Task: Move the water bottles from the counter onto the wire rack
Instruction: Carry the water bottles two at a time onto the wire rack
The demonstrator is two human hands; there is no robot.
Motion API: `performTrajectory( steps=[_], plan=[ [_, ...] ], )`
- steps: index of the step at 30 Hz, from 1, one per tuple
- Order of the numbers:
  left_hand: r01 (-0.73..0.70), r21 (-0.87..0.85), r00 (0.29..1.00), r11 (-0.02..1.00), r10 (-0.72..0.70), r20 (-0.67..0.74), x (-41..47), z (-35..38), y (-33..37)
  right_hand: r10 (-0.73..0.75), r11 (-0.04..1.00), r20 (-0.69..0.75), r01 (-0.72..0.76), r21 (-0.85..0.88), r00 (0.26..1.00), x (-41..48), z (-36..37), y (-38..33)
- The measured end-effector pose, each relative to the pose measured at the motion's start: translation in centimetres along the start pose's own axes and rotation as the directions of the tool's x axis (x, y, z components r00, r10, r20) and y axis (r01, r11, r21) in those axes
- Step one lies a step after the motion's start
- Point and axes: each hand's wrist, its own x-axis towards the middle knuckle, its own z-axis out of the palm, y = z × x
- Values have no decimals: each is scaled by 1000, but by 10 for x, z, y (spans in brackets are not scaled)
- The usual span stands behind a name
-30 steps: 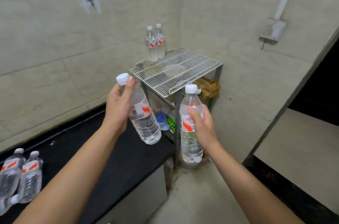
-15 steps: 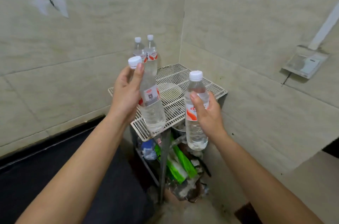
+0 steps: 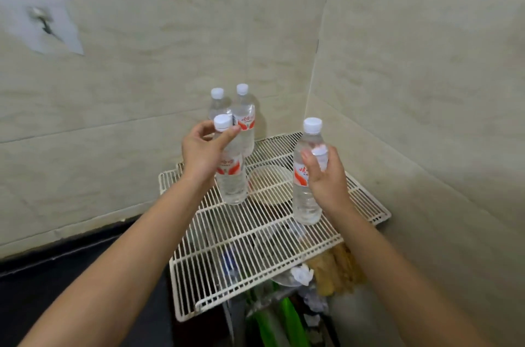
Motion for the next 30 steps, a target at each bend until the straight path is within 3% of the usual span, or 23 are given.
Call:
performTrajectory(
  steps=[5,9,15,21,27,30],
  plan=[
    [-55,160,980,986,84,-179,12,28,-21,-32,995,177,15,95,984,61,7,21],
    [-79,278,960,957,149,-237,4,47,-30,-22,992,274,-13,126,962,99,15,42],
    [-73,422,984,904,135,-118,-22,44,-68,-43,984,394,-30,176,918,126,24,63],
    [11,500,989,866,65,-135,-9,41,-86,-49,997,666,0,74,745,154,19,70],
    [42,323,972,945,36,-231,37,26,-85,96,970,548,-201,135,831,182,30,67],
    [77,268,954,960,7,-301,70,12,-84,108,972,446,-189,142,888,199,45,67]
  ],
)
